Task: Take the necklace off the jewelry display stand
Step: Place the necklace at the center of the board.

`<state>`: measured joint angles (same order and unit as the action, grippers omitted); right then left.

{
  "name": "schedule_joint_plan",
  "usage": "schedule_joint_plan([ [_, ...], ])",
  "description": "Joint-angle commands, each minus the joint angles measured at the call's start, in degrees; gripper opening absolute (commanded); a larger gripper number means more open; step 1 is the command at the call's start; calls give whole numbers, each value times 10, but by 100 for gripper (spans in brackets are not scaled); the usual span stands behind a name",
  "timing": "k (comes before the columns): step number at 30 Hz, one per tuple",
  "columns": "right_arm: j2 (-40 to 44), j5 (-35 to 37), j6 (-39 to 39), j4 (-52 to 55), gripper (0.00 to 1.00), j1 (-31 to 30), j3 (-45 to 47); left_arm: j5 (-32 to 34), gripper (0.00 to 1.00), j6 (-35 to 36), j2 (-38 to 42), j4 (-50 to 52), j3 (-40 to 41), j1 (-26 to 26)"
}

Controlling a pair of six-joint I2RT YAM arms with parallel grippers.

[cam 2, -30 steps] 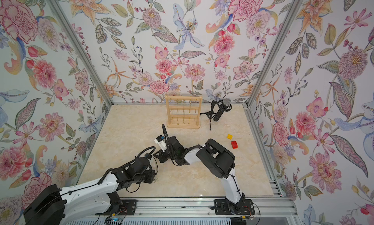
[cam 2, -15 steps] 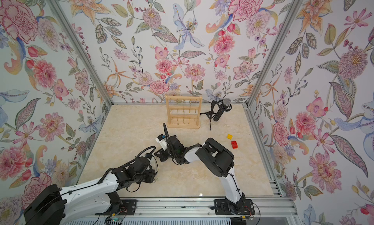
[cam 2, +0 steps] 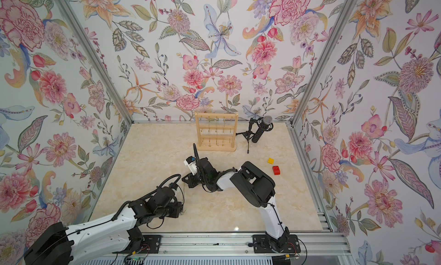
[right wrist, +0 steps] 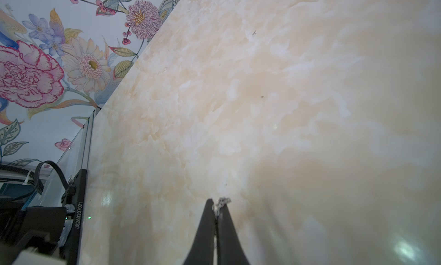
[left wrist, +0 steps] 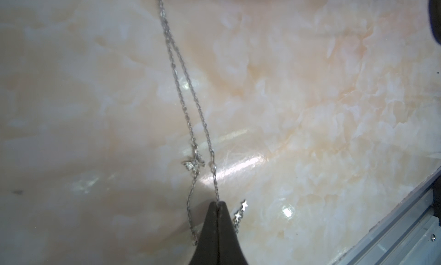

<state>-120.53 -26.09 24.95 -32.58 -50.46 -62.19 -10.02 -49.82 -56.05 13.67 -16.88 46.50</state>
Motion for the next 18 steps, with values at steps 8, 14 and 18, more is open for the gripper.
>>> schedule_joint_plan([
  [8,-39,-1,9,15,0,9,-30,-1,1,-11,4,6,17,-6],
  [14,-51,2,5,30,0,12,-43,-2,1,-14,15,2,25,-6],
  [18,-57,4,1,40,0,13,-50,-3,1,-16,23,0,31,-6],
])
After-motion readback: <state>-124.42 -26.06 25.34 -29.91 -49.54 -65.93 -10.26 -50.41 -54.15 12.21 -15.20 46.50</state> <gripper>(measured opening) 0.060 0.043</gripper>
